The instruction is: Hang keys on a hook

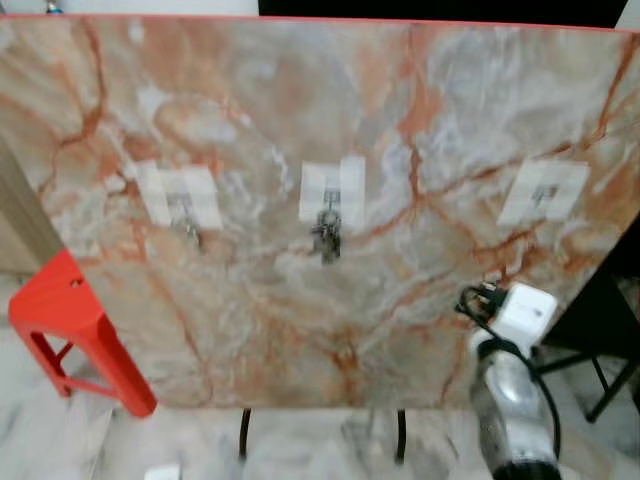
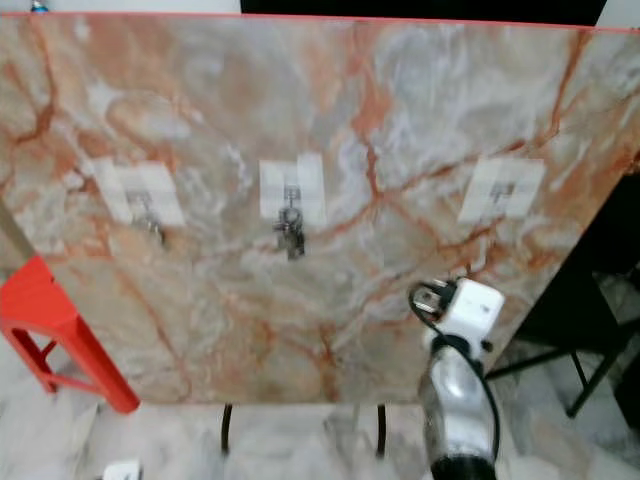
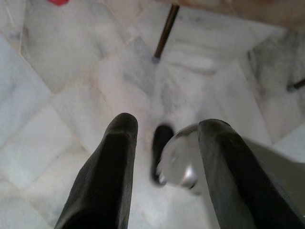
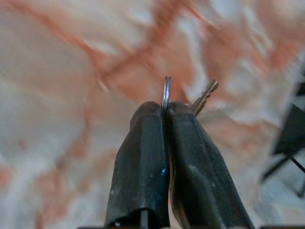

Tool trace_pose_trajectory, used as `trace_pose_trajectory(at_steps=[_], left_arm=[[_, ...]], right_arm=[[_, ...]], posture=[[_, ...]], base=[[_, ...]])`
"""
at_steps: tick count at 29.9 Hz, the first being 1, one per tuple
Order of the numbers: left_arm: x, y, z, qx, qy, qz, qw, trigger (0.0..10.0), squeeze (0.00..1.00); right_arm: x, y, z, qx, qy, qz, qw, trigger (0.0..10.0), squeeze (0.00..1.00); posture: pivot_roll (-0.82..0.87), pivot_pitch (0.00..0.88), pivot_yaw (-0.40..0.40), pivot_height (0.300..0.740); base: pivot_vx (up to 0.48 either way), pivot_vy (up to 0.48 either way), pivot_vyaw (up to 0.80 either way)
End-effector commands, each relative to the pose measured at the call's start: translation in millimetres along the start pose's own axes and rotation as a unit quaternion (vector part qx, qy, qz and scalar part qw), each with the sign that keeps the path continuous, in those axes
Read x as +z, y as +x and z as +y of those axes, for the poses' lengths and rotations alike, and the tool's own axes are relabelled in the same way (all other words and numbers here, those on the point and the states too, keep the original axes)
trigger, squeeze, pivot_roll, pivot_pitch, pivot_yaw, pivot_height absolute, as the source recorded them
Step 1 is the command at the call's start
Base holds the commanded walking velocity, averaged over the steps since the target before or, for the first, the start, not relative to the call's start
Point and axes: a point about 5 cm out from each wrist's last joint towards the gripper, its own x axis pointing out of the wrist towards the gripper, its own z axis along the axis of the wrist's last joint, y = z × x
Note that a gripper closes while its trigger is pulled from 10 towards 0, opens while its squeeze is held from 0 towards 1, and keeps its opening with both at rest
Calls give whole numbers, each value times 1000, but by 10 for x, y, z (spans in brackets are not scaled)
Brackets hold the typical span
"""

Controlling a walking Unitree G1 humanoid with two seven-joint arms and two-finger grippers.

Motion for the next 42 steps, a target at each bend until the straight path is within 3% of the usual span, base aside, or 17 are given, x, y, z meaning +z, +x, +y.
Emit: trace_pose_trajectory(at_steps=[1,6,11,12,20,25,28,34,42], left_arm=[[-23,-15,59,7,5,4,1000,10000,0],[-58,-32,91,8,3,7,1000,10000,0],[-97,-56,155,14,-2,11,1000,10000,0],[-96,-58,170,15,-3,11,1000,10000,0],[-75,-58,207,19,-4,11,1000,10000,0],[-15,-29,159,16,-4,6,1000,10000,0],[31,-1,81,11,-4,1,1000,10000,0],[14,-1,51,10,-5,2,1000,10000,0],[-36,-42,188,20,-9,6,1000,10000,0]], right_arm=[[39,2,120,16,5,-9,1000,10000,0],[40,-9,117,8,4,-11,1000,10000,0],[114,-3,-77,-59,-3,-35,998,10000,0],[143,-12,-172,-94,-8,-46,995,10000,0],[266,-72,-354,-169,-47,-84,981,10000,0],[339,-76,-363,-187,-62,-100,975,10000,0],[481,-54,-338,-190,-113,-133,966,10000,0],[591,-25,-271,-173,-154,-162,959,10000,0],[599,-3,-169,-152,-171,-155,961,10000,0]], posture=[[42,0,-57,735],[43,0,-59,735],[44,0,-55,735],[45,0,-55,735],[39,0,-47,735],[37,0,-46,735],[40,0,-48,735],[41,0,-51,735],[42,0,-55,735]], base=[[0,0,0],[0,0,0],[0,0,0],[0,0,0],[0,0,0],[0,0,0],[0,0,0],[0,0,0],[0,0,0]])
